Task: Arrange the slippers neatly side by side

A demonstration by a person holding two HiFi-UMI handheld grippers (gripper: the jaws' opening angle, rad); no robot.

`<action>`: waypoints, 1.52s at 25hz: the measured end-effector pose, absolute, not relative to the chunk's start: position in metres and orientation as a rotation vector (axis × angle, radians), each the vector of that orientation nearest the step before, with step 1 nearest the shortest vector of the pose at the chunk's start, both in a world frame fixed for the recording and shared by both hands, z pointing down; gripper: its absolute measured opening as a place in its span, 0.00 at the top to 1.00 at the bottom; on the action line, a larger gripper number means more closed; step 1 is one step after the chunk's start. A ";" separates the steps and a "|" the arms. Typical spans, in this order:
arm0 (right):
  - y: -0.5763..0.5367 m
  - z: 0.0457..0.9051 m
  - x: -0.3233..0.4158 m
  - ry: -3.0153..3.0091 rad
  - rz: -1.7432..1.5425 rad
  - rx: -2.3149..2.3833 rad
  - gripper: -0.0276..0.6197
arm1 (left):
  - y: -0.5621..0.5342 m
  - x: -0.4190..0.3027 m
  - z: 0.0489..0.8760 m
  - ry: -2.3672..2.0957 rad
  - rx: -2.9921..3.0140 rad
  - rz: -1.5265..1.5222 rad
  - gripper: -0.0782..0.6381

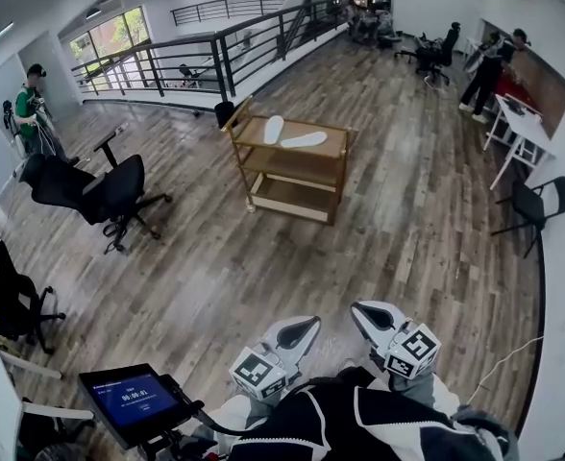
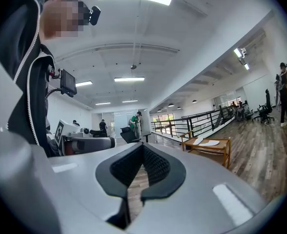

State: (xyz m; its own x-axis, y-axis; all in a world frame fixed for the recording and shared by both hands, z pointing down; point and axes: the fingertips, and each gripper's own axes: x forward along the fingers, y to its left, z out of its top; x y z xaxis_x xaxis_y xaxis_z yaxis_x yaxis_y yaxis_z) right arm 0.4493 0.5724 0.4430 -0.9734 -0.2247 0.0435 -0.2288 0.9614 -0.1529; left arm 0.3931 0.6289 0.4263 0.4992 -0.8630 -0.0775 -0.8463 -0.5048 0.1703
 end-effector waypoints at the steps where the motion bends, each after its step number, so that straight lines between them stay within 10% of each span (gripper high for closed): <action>1: 0.572 0.442 0.448 -3.088 0.245 0.354 0.95 | 0.629 0.393 0.428 -1.503 2.620 -0.230 0.87; 38: 0.354 0.442 0.373 -3.122 0.287 -0.009 0.95 | 0.397 0.356 0.433 -1.655 2.499 -0.169 0.87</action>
State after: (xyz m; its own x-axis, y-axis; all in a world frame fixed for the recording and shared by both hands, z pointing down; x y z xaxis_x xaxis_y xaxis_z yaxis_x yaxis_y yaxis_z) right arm 0.3731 0.3541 0.4416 -1.0000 0.0066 0.0061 0.0054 0.9832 -0.1825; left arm 0.3558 0.3966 0.4333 0.3887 -0.9212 -0.0171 -0.9056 -0.3854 0.1771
